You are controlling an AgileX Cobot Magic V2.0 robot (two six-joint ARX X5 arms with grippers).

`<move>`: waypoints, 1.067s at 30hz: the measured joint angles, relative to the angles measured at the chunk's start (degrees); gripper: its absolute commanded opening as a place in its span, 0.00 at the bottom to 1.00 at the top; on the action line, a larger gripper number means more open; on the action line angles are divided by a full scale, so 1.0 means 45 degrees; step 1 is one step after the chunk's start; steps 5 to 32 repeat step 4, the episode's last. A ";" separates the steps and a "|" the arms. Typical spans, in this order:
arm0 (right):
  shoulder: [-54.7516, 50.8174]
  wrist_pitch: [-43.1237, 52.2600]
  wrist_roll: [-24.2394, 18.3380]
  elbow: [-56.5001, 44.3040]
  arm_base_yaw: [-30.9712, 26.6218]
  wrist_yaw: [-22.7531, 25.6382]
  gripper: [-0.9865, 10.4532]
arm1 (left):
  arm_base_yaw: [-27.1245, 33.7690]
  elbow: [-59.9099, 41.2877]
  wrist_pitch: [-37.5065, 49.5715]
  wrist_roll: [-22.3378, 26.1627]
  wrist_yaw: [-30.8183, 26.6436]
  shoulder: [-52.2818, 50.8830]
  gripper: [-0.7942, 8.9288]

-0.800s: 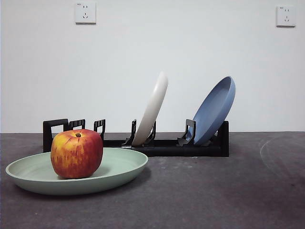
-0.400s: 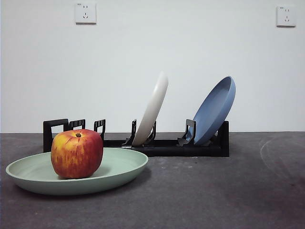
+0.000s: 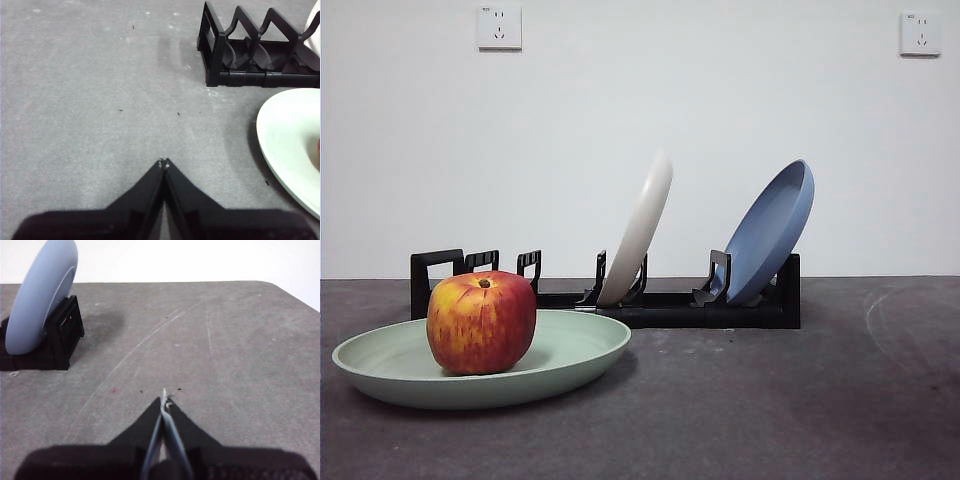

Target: Take the green plate from the plate rack,put the plate on the table,take the apple from the table,put the apple in the plate

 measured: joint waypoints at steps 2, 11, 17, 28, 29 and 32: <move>0.0000 0.0000 0.0000 0.0000 0.0000 0.0000 0.09 | 0.0000 0.0000 0.0000 0.0000 0.0000 0.0000 0.08; 0.0000 0.0000 0.0000 0.0000 0.0000 0.0000 0.09 | 0.0000 0.0000 0.0000 0.0000 0.0000 0.0000 0.08; 0.0000 0.0000 0.0000 0.0000 0.0000 0.0000 0.09 | 0.0000 0.0000 0.0000 0.0000 0.0000 0.0000 0.08; 0.0000 0.0000 0.0000 0.0000 0.0000 0.0000 0.09 | 0.0000 0.0000 0.0000 0.0000 0.0000 0.0000 0.08; 0.0000 0.0000 0.0000 0.0000 0.0000 0.0000 0.09 | 0.0000 0.0000 0.0000 0.0000 0.0000 0.0000 0.08; 0.0000 0.0000 0.0000 0.0000 0.0000 0.0000 0.09 | 0.0000 0.0000 0.0000 0.0000 0.0000 0.0000 0.08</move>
